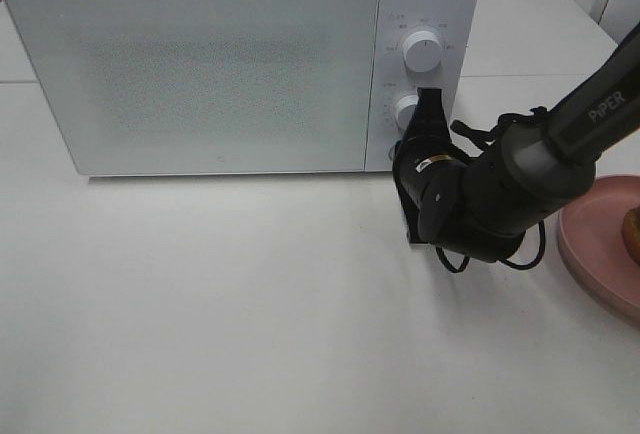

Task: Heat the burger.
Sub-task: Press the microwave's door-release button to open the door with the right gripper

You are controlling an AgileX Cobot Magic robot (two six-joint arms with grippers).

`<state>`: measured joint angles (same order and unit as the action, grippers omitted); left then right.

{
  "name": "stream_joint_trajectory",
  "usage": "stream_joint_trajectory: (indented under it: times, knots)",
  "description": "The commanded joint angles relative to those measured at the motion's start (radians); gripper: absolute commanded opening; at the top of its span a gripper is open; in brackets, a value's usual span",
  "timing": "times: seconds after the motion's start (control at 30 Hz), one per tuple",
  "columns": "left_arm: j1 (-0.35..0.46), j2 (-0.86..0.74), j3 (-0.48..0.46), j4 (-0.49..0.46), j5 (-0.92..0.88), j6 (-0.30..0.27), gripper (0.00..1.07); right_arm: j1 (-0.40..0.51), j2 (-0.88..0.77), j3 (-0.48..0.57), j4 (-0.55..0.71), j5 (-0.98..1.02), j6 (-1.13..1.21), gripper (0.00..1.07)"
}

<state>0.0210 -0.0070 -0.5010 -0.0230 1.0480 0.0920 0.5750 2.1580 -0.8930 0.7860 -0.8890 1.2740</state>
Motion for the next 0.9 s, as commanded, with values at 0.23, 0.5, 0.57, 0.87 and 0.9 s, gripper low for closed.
stream_joint_trajectory:
  times: [0.23, 0.5, 0.57, 0.87, 0.9]
  knots:
    - [0.001, -0.018, 0.003, -0.001, -0.009, -0.004, 0.93, -0.009, -0.002, -0.028, -0.005, -0.057, 0.035, 0.00]
    - [0.001, -0.018, 0.003, -0.001, -0.009, -0.004, 0.93, -0.006, -0.002, -0.093, 0.097, -0.109, -0.002, 0.00]
    - [0.001, -0.018, 0.003, -0.001, -0.009, -0.004, 0.93, -0.006, -0.002, -0.097, 0.097, -0.124, -0.006, 0.00]
    - [0.001, -0.018, 0.003, -0.001, -0.009, -0.004, 0.93, -0.006, -0.002, -0.117, 0.134, -0.208, -0.049, 0.00]
    - [0.001, -0.018, 0.003, -0.001, -0.009, -0.004, 0.93, -0.006, -0.002, -0.117, 0.138, -0.222, -0.050, 0.00]
